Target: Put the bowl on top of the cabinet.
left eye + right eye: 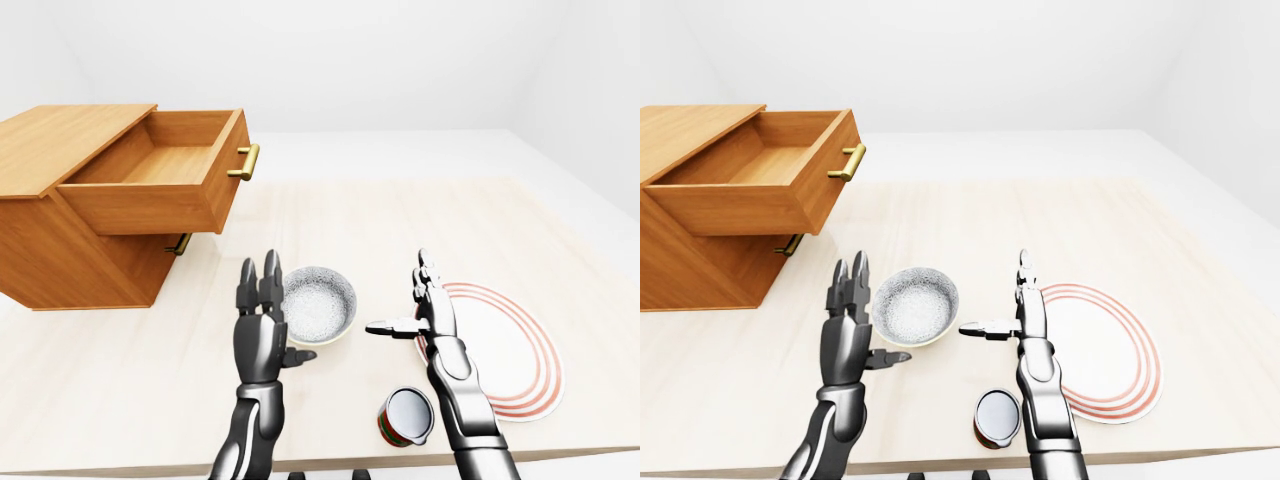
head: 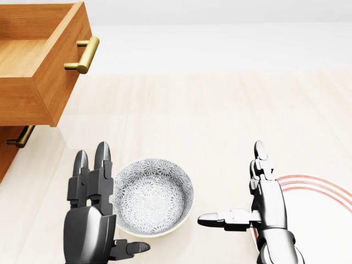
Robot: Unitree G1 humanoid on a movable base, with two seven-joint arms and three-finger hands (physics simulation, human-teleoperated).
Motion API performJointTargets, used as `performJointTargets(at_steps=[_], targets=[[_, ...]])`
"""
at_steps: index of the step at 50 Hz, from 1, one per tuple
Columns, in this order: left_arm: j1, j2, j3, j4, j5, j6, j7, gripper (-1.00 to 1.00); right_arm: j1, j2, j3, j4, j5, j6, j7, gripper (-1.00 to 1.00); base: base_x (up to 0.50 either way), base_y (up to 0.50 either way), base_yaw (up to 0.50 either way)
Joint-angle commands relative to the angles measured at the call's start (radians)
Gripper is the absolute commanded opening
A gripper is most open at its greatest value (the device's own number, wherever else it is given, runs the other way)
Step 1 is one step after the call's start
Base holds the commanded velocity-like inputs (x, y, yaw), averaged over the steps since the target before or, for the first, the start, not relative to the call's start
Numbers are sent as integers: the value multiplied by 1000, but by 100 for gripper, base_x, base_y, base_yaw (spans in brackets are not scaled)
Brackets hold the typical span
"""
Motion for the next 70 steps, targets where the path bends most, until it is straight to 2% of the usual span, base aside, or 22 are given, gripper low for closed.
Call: performJointTargets(at_steps=[1,13,18,19,20,26,41,42,43,44,66,70], targets=[[-62,-15,-17,76,51,0,0,100,6,0,0,-16,1,7,1,100,0,0,0],[-80,-24,-25,110,69,0,0,100,15,0,-3,-32,3,9,1,100,0,0,0],[-112,-29,-32,202,107,0,0,100,14,-2,-10,-31,7,8,-1,100,0,0,0],[-234,-38,-55,523,251,0,0,100,16,-3,-11,-38,8,9,0,100,0,0,0],[-247,-42,-52,555,267,0,0,100,17,-3,-12,-38,8,8,0,100,0,0,0],[-266,-52,-45,613,300,0,0,100,19,-2,-11,-45,8,11,0,100,0,0,0],[-278,-52,-38,646,314,0,0,100,21,-1,-10,-51,9,11,0,100,0,0,0],[-277,-52,-37,642,311,0,0,69,21,-1,-10,-51,8,11,0,100,0,0,0],[-275,-48,-35,640,289,0,0,-86,21,-1,-10,-50,9,11,1,100,0,0,0],[-269,-47,-34,629,298,0,0,-95,19,-1,-10,-47,9,10,0,100,0,0,0],[-255,-45,-30,609,295,0,0,-93,24,0,-8,-58,10,10,0,100,0,0,0],[-234,-47,-14,516,240,0,0,-92,19,-1,-8,-50,12,7,3,100,0,0,0]])
